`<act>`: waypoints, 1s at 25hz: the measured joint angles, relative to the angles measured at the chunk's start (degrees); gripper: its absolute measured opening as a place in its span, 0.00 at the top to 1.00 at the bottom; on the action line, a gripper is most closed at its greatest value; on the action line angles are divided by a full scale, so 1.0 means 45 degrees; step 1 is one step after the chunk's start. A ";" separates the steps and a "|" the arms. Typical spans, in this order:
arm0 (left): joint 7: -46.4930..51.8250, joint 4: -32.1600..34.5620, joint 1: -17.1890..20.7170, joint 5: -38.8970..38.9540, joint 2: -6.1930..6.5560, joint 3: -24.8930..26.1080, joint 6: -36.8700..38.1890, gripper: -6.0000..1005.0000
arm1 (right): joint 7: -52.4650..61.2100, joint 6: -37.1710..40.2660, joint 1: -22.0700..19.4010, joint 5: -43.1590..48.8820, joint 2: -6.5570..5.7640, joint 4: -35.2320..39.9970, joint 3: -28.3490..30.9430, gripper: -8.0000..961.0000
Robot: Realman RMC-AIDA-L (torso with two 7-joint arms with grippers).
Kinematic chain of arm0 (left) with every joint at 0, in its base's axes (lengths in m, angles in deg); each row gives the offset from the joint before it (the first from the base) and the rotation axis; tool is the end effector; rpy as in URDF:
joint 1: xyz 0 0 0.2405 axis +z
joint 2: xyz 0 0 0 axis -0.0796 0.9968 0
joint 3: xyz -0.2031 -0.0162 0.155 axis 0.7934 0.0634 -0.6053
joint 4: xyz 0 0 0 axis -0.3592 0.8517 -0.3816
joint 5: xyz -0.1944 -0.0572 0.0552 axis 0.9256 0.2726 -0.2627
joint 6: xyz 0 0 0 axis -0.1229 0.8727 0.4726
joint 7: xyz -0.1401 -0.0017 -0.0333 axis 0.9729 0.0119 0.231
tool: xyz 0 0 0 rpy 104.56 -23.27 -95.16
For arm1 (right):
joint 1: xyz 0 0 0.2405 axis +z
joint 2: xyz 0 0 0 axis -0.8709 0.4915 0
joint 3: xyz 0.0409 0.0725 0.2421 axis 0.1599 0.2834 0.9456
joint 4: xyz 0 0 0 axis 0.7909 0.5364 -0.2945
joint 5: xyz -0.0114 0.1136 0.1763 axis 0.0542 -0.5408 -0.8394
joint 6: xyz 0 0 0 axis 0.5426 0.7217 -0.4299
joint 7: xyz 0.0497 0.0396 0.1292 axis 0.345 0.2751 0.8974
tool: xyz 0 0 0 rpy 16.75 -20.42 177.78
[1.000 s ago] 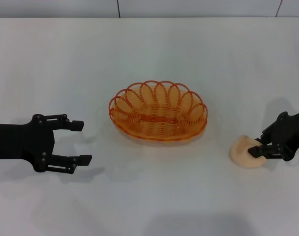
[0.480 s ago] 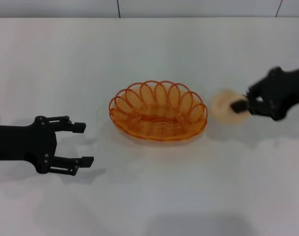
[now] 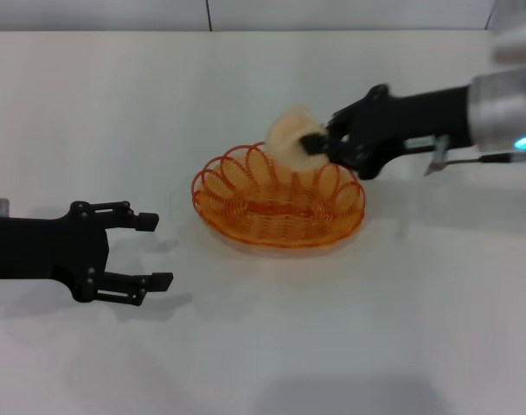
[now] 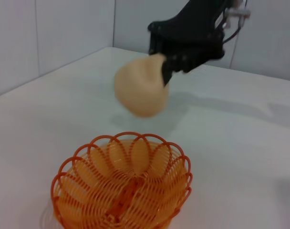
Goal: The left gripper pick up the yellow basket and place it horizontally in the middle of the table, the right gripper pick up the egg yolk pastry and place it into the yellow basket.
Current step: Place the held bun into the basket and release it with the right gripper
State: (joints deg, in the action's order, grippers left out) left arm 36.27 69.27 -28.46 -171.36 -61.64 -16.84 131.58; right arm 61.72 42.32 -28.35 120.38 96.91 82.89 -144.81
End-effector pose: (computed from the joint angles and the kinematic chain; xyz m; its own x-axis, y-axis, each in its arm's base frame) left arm -0.2929 0.2908 0.0326 0.9166 0.2361 0.3226 0.2833 -0.9530 -0.1076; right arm 0.1415 0.3702 -0.0169 0.9334 -0.1433 -0.3289 -0.2192 -0.9535 -0.2066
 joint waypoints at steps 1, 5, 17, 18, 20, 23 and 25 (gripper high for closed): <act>0.0012 0.0004 -0.0002 -0.0015 -0.0020 -0.0004 -0.0068 0.14 | -0.0142 -0.0428 -0.0008 -0.0175 -0.0003 -0.0165 -0.0360 0.95; 0.0058 0.0009 -0.0003 -0.0020 -0.0027 -0.0008 -0.0096 0.14 | -0.0781 -0.1376 0.0021 -0.0687 0.0006 -0.0818 -0.1164 0.95; 0.0073 0.0009 -0.0058 -0.0021 -0.0050 -0.0007 -0.0136 0.14 | -0.2077 -0.1918 -0.0008 -0.1650 0.0046 -0.1687 -0.1792 0.94; 0.0073 0.0009 -0.0069 -0.0021 -0.0050 -0.0007 -0.0136 0.14 | -0.2077 -0.1974 -0.0011 -0.1652 0.0047 -0.1698 -0.1822 0.90; 0.0073 0.0009 -0.0083 -0.0021 -0.0050 -0.0008 -0.0136 0.14 | -0.2077 -0.2070 -0.0011 -0.1658 0.0048 -0.1716 -0.1865 0.83; 0.0072 0.0009 -0.0099 -0.0028 -0.0049 -0.0014 -0.0136 0.14 | -0.2078 -0.2127 -0.0017 -0.1731 0.0045 -0.1728 -0.1876 0.73; 0.0071 0.0008 -0.0100 -0.0058 -0.0050 -0.0010 -0.0136 0.14 | -0.2087 -0.2144 -0.0017 -0.1778 0.0037 -0.1736 -0.1879 0.64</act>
State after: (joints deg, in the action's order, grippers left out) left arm 36.58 69.31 -28.91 -171.62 -61.86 -16.89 130.97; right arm 52.33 32.67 -28.42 112.38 97.08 75.07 -153.26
